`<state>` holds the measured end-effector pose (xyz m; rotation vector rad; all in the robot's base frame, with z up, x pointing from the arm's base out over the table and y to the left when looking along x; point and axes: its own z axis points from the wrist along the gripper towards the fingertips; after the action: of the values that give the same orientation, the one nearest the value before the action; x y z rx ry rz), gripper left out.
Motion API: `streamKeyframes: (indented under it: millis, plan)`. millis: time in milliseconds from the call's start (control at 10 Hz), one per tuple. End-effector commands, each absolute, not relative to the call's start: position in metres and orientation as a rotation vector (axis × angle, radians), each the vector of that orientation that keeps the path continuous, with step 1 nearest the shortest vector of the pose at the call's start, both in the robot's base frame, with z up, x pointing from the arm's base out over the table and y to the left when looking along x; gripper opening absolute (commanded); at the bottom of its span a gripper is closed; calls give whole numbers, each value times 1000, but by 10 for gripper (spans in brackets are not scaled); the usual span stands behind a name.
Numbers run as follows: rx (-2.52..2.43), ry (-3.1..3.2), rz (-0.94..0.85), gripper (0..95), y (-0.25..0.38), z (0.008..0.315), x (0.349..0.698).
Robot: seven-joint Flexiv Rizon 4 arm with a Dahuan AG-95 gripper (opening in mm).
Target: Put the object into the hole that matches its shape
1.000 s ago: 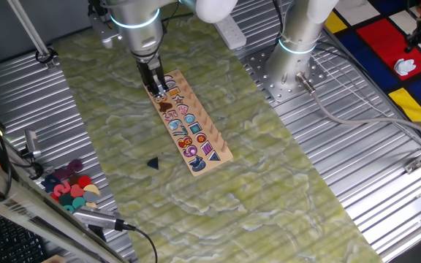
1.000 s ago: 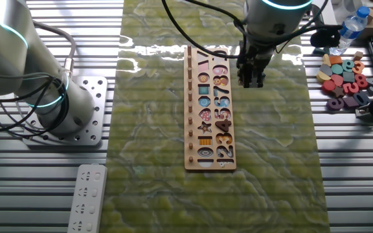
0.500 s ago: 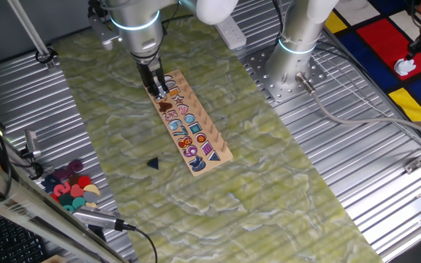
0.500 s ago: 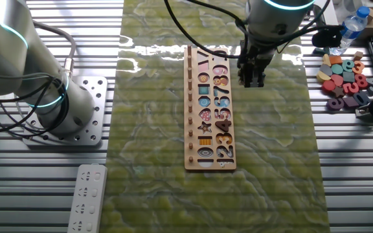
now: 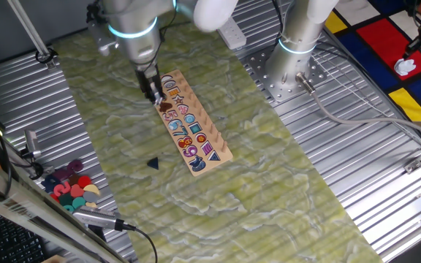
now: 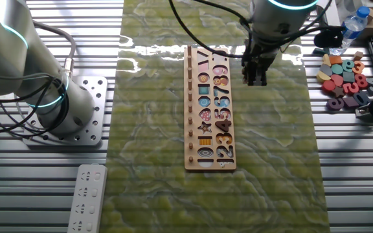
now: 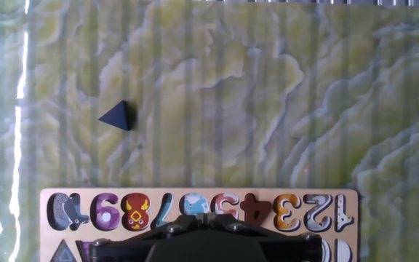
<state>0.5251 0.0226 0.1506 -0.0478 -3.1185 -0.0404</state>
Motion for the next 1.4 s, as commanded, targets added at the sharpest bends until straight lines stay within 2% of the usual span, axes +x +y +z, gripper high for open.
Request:
streamKeyframes:
  millis: [100, 600, 1400]
  plan:
    - [-119, -3118, -35, 0, 43, 132, 546]
    - [-223, -3114, -31, 0, 77, 101, 577]
    - [-295, -3133, -35, 0, 102, 95, 586]
